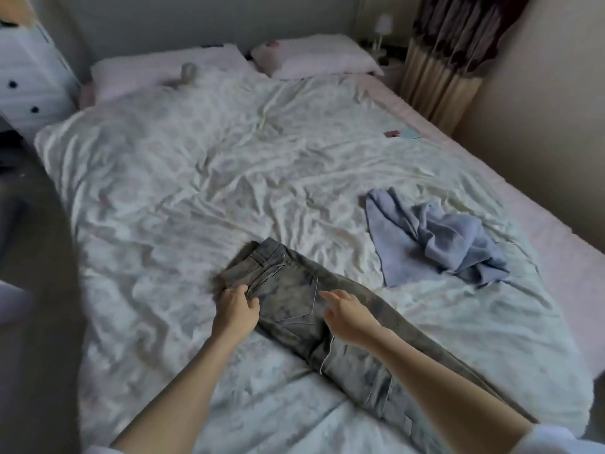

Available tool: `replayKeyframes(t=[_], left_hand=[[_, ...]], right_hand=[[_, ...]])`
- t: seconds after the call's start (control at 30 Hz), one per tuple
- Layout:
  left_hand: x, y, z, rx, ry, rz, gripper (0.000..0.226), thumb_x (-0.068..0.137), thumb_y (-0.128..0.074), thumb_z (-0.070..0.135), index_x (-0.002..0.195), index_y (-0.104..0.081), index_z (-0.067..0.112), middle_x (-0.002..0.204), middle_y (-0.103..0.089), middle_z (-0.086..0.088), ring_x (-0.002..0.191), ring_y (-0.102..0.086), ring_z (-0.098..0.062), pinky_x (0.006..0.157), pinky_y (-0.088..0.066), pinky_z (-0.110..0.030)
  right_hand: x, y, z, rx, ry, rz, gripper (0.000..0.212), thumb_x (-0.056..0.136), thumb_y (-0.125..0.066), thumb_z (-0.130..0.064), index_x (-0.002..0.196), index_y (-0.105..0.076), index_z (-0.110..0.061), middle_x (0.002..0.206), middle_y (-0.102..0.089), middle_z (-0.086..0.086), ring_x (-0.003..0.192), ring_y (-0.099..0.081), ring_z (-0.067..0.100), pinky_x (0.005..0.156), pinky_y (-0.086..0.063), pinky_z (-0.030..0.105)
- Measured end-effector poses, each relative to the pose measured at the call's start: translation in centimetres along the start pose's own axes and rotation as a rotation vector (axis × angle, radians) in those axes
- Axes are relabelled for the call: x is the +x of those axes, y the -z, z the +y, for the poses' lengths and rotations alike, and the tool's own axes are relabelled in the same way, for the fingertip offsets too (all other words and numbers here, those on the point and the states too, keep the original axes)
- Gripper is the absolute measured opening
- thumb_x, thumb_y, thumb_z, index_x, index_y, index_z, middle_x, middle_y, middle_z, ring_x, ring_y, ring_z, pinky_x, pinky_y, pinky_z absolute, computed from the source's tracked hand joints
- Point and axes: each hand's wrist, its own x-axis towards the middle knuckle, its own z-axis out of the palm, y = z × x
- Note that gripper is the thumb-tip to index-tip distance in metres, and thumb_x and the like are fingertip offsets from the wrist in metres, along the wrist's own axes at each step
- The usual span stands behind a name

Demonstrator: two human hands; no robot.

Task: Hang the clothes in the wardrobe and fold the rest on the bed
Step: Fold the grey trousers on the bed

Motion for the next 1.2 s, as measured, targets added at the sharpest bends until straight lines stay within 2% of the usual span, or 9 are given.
replayKeyframes(t=[0.2,0.27,0.47,0.67,0.8,0.87,0.97,1.1,1.2], left_hand=[[6.6,-6.5,-3.7,-0.671,0.616,0.059,0.042,0.089,-0.062,0.027,0.11,-0.051,-0.008,0.118,-0.058,-0.028,0.099,-0.061,-0.038,0.086,-0.053,-0.045],[8.5,-7.5,-4.2,-0.704,0.691,0.184,0.05,0.085,-0.068,0.032,0.108,-0.054,-0.01,0.117,-0.058,-0.028,0.099,-0.061,-0.038,0.088,-0.052,-0.047],[11.3,-8.8,-1.6,-0.496,0.8,0.414,0.072,0.077,-0.073,0.036,0.129,-0.037,0.003,0.14,-0.029,-0.023,0.127,-0.031,-0.041,0.1,-0.035,-0.045],[11.6,-7.8,-2.7,-0.637,0.846,0.339,0.059,0.082,-0.068,0.037,0.122,-0.052,-0.003,0.137,-0.045,-0.023,0.123,-0.045,-0.037,0.101,-0.042,-0.04],[11.0,-6.8,-3.1,-0.722,0.8,0.437,0.035,0.083,-0.064,0.018,0.109,-0.057,-0.005,0.12,-0.058,-0.021,0.106,-0.058,-0.034,0.082,-0.049,-0.038],[9.7,-6.7,-3.6,-0.719,0.792,0.451,0.021,0.082,-0.06,0.014,0.094,-0.057,-0.002,0.109,-0.061,-0.019,0.093,-0.06,-0.033,0.074,-0.05,-0.039],[8.8,-6.8,-4.8,-0.808,0.845,0.387,0.021,0.081,-0.059,0.012,0.094,-0.056,-0.003,0.11,-0.063,-0.018,0.088,-0.059,-0.03,0.076,-0.05,-0.04],[9.7,-5.9,-4.8,-1.065,0.831,0.256,0.039,0.082,-0.063,0.004,0.119,-0.053,-0.002,0.123,-0.059,-0.019,0.108,-0.059,-0.031,0.095,-0.048,-0.048],[9.6,-5.1,-3.7,-1.303,0.723,0.098,0.01,0.089,-0.061,0.01,0.099,-0.062,0.011,0.101,-0.065,-0.009,0.091,-0.062,-0.025,0.083,-0.051,-0.042]], right_hand=[[7.1,-7.3,2.3,-0.028,0.03,0.014,0.048,0.099,-0.032,-0.027,0.147,-0.026,-0.024,0.153,-0.025,0.0,0.141,-0.018,0.021,0.114,-0.02,0.04],[7.8,-9.0,3.1,-0.038,0.025,0.009,0.05,0.1,-0.032,-0.03,0.148,-0.024,-0.026,0.156,-0.019,-0.001,0.144,-0.012,0.02,0.116,-0.013,0.042],[7.3,-11.7,5.2,-0.083,0.107,0.036,0.055,0.099,-0.032,-0.032,0.151,-0.014,-0.026,0.159,-0.003,-0.001,0.146,0.002,0.02,0.116,0.004,0.041],[6.5,-11.4,4.9,-0.096,0.124,0.035,0.056,0.097,-0.032,-0.037,0.15,-0.016,-0.026,0.159,-0.003,0.004,0.146,0.003,0.023,0.114,0.008,0.049],[4.4,-11.5,3.2,-0.192,0.208,0.04,0.072,0.088,-0.04,-0.056,0.148,-0.016,-0.027,0.158,-0.009,0.007,0.146,0.004,0.03,0.102,0.02,0.066],[3.2,-11.8,2.6,-0.301,0.256,-0.015,0.078,0.087,-0.047,-0.051,0.15,-0.006,-0.028,0.159,0.0,0.008,0.145,0.009,0.033,0.097,0.025,0.069],[2.5,-12.1,2.4,-0.385,0.249,-0.064,0.078,0.092,-0.049,-0.037,0.15,0.003,-0.025,0.158,0.009,0.01,0.144,0.009,0.035,0.092,0.029,0.068],[2.9,-11.3,2.6,-0.264,0.246,-0.126,0.07,0.094,-0.042,-0.04,0.151,-0.004,-0.029,0.159,0.005,0.005,0.146,0.005,0.03,0.105,0.016,0.066],[3.4,-10.0,2.8,0.03,0.154,-0.157,0.057,0.095,-0.04,-0.042,0.148,-0.023,-0.03,0.158,-0.014,-0.004,0.146,-0.008,0.018,0.113,0.008,0.057]])
